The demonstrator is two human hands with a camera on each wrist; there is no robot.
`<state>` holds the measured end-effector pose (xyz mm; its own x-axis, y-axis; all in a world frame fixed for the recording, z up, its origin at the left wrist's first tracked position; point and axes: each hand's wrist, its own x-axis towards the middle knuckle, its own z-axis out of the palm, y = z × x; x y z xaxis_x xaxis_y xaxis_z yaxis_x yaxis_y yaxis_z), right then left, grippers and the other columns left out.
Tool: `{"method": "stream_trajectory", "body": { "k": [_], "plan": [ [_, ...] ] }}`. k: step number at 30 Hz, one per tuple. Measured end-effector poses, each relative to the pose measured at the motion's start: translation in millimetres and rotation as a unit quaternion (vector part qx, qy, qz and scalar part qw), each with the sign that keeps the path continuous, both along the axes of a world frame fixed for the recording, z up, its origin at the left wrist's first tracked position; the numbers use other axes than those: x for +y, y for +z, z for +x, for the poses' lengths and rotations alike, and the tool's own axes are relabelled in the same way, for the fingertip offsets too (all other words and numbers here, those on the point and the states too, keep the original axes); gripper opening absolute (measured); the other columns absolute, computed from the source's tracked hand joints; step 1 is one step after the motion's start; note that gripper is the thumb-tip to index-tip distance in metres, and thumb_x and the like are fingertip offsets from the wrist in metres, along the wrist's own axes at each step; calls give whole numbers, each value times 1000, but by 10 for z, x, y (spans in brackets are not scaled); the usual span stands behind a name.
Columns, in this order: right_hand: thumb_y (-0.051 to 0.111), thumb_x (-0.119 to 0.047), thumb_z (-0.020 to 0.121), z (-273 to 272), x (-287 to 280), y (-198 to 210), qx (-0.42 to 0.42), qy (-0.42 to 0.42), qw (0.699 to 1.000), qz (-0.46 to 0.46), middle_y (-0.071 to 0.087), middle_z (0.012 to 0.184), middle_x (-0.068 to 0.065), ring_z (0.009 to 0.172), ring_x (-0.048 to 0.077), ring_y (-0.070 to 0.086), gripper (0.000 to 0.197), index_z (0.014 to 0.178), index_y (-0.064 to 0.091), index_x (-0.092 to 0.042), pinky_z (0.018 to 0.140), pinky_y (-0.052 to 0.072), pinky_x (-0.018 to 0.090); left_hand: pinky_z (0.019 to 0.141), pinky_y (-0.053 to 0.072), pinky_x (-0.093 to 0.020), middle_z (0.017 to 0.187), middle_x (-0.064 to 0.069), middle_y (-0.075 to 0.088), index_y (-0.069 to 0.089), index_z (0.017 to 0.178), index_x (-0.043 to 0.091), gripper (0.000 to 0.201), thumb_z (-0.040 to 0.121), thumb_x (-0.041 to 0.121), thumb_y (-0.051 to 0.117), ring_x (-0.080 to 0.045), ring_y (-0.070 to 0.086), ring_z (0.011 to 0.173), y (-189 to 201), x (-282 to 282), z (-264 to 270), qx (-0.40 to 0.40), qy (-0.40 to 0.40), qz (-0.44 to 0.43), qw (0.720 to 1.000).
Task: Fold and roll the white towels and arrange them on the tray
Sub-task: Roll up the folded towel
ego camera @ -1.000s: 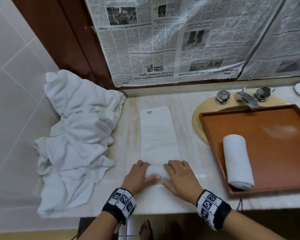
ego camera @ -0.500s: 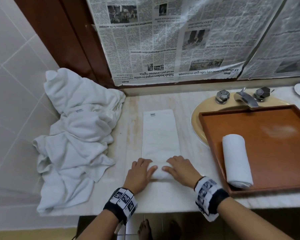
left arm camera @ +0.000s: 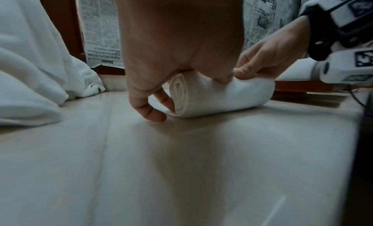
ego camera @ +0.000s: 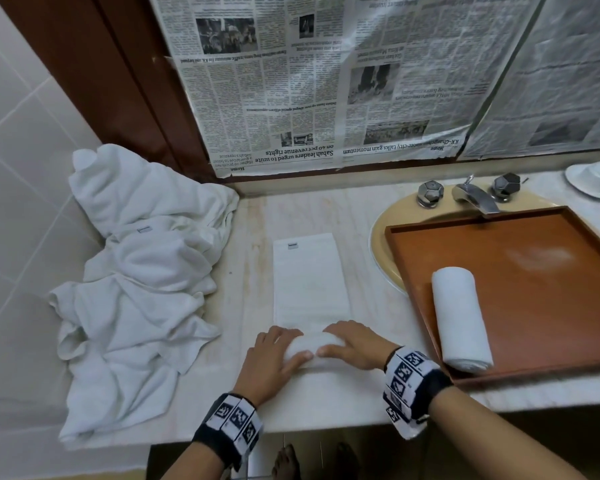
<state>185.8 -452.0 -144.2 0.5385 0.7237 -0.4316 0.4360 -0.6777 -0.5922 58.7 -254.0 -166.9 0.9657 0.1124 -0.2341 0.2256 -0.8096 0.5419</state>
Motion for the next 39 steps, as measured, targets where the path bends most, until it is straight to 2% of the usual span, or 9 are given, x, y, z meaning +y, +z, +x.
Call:
{"method": "stream_trajectory", "body": {
  "k": [4,6,11,18,22,25,29,33,39],
  "plan": [
    [33,-62,89,-308,-88,-146,-289,-13,957,29,57,123,5,108,25,58,66,128,57,-15,81,54,38,101,40,-38,127,8,51,53,131,35,70,83,82,35,-17,45,117,24,32,147,35,37,-57,997],
    [39,-57,86,-410,-105,-174,-325,-4,945,25,61,120,5,106,25,62,63,127,58,-14,74,57,36,102,39,-41,126,8,53,55,127,35,80,78,91,25,-19,47,119,8,27,199,41,59,-69,995],
    [47,-61,91,-143,-73,-96,-138,-32,989,50,51,132,-2,123,19,43,63,140,49,-21,102,36,34,95,40,-38,138,12,32,43,138,38,61,91,74,31,-16,33,123,59,-153,83,-19,65,6,998],
    [56,-49,95,-44,-78,-43,20,-146,982,119,69,104,-6,100,13,62,34,104,69,-19,95,44,36,99,43,-41,145,13,29,28,148,44,79,82,86,21,-18,34,127,60,-189,-5,-4,28,62,998],
    [33,-46,99,-280,-71,-110,-251,-101,961,59,61,117,-1,104,23,57,43,121,59,-19,86,46,38,101,41,-41,139,11,38,40,141,44,72,82,84,34,-18,36,125,76,-90,126,35,54,2,998],
    [49,-55,84,-422,-109,-151,-334,-26,941,48,55,124,1,110,23,53,57,129,52,-20,82,50,37,104,36,-40,133,6,45,49,135,39,57,89,72,46,-21,38,123,99,-71,280,53,85,-52,994],
    [53,-53,80,-284,-52,-199,-276,-13,961,28,56,122,4,113,29,56,64,136,49,-21,84,49,40,104,35,-41,140,4,34,47,138,38,55,92,69,45,-25,33,128,134,-121,278,47,102,-55,992],
    [60,-46,89,-39,72,-20,-169,-4,985,-25,48,133,1,126,23,40,62,145,41,-24,102,35,38,100,41,-42,155,9,15,25,152,36,78,87,76,42,-21,24,136,130,-175,65,4,31,94,995],
    [70,-46,84,149,95,200,6,19,999,-49,55,123,2,117,22,47,54,131,57,-25,97,39,35,98,44,-41,153,7,27,25,152,32,87,81,79,44,-21,31,135,130,-126,32,18,20,103,994]
  ]
}}
